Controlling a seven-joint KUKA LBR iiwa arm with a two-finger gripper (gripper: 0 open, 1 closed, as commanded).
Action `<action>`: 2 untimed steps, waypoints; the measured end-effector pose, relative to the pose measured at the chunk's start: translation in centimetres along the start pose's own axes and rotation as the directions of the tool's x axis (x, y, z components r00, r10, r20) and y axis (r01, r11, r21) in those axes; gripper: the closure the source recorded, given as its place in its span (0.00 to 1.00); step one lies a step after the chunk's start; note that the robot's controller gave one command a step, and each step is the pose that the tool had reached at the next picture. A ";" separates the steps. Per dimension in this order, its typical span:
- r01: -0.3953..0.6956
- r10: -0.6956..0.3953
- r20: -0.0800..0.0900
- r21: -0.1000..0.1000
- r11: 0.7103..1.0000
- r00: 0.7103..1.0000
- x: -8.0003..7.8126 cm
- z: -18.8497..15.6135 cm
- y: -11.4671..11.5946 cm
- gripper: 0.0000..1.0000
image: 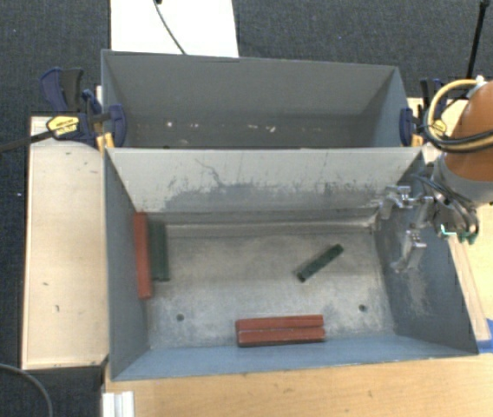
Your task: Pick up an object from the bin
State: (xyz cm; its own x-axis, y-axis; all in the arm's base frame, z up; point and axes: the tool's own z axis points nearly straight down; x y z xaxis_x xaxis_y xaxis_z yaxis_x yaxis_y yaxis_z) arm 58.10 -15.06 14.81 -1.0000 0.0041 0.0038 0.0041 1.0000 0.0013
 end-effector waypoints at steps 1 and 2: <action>0.054 -0.054 0.000 -0.001 0.999 0.999 -0.6 7.8 4.3 0.00; 0.269 -0.269 0.005 -0.001 0.963 0.963 -1.2 7.7 12.0 0.00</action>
Offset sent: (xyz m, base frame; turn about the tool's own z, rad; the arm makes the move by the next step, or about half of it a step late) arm 0.0065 0.0405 -0.0743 -0.0498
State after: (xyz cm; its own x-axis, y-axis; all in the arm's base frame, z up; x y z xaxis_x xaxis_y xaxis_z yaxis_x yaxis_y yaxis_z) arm 59.33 -3.03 7.15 -0.9642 -0.2653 -0.0020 -0.2653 0.9642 0.0029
